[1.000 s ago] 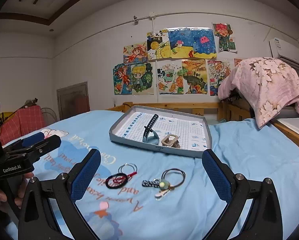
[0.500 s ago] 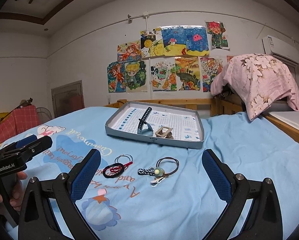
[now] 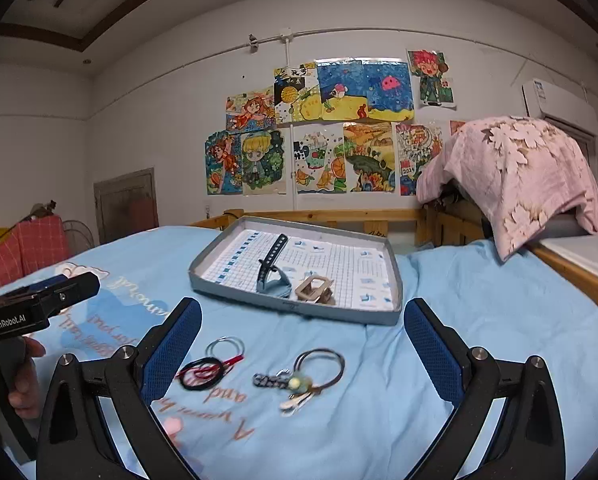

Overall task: Organize jewelry
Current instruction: 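Lift both open tools out of the tray back toward the jewelry, then grasp the black hair tie with the left tool while the right tool grasps the green-flower keychain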

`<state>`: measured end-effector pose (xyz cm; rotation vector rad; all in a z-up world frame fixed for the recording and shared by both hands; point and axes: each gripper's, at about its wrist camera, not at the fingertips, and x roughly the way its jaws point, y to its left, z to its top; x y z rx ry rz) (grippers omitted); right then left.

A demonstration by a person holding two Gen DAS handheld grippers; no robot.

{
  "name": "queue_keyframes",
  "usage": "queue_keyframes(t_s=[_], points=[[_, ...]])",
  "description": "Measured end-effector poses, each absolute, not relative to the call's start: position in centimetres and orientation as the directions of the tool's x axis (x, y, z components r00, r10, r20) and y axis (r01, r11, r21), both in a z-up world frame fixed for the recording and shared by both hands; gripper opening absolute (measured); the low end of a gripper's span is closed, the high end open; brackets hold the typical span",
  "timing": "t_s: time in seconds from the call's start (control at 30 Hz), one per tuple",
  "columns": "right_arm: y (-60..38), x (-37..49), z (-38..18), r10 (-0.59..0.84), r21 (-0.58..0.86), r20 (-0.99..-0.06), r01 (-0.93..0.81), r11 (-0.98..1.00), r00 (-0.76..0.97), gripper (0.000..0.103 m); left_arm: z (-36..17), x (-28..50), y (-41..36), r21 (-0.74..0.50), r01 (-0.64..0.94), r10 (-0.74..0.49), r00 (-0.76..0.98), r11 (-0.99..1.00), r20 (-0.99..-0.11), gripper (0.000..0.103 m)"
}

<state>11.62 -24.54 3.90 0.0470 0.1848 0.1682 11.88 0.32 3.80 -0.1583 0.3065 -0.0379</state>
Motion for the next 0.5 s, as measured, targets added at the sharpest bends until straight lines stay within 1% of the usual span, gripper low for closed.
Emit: queue_keyframes(t_s=[0.17, 0.4, 0.47, 0.5], points=[[-24.7, 14.6, 4.0, 0.199, 0.062, -0.191, -0.191, 0.98, 0.961, 0.1, 3.4, 15.0, 1.2, -0.181, 0.024, -0.086, 0.935, 0.983, -0.343, 0.103], [-25.1, 19.0, 1.4, 0.236, 0.134, -0.284, -0.205, 0.969, 0.929, 0.099, 1.2, 17.3, 1.4, -0.181, 0.043, -0.114, 0.908, 0.983, -0.404, 0.103], [-24.9, 19.5, 0.4, 0.248, 0.138, -0.306, -0.215, 0.967, 0.919, 0.097, 0.1, 17.7, 1.2, -0.174, 0.058, -0.129, 0.895, 0.983, -0.427, 0.103], [-24.9, 19.6, 0.0, 0.253, 0.135, -0.314, -0.22, 0.966, 0.915, 0.091, -0.2, 17.8, 1.1, -0.173, 0.064, -0.134, 0.891, 0.983, -0.435, 0.102]])
